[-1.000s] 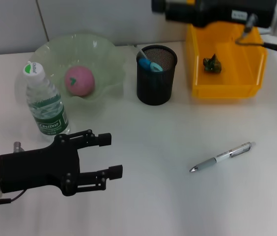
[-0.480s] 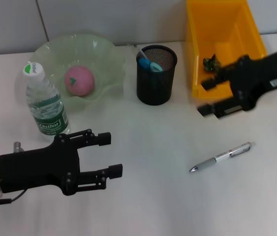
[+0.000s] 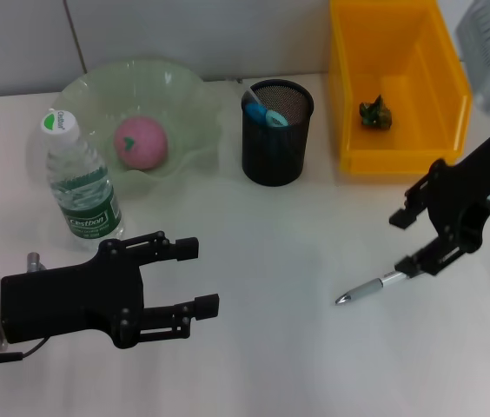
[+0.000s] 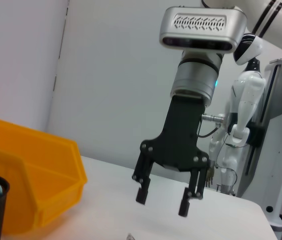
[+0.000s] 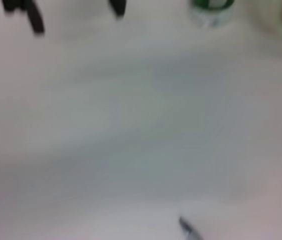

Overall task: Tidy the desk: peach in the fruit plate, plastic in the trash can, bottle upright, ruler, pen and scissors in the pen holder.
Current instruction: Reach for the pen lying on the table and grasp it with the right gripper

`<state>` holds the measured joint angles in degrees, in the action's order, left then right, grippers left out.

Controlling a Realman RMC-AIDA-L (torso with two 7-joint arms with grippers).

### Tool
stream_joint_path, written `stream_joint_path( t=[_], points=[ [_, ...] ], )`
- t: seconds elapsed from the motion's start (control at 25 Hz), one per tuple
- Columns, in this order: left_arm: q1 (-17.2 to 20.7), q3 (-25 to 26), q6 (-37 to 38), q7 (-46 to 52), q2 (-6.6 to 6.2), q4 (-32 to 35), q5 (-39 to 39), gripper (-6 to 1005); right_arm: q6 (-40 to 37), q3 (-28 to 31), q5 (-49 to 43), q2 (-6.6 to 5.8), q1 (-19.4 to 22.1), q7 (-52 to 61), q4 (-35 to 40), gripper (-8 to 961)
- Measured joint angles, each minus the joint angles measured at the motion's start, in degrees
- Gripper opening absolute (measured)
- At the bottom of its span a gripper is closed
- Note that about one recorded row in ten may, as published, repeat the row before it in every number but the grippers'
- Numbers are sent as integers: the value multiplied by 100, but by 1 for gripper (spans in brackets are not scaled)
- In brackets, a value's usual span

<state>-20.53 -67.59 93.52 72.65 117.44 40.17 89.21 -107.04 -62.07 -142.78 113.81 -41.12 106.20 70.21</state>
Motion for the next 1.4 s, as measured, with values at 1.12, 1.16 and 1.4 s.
stream_joint_path(
  t=[1.12, 1.16, 1.4],
  points=[
    [-29, 48, -399, -490, 109, -376, -37, 786, 1628, -1767, -1745, 524, -999, -1321, -1788, 632],
    [-29, 48, -399, -490, 109, -376, -37, 785, 1663, -1774, -1740, 526, -999, -1341, -1816, 632],
    [-45, 8, -374, -389, 110, -337, -43, 786, 1770, -1880, -1721, 542, -973, -1443, -1899, 632]
  ],
)
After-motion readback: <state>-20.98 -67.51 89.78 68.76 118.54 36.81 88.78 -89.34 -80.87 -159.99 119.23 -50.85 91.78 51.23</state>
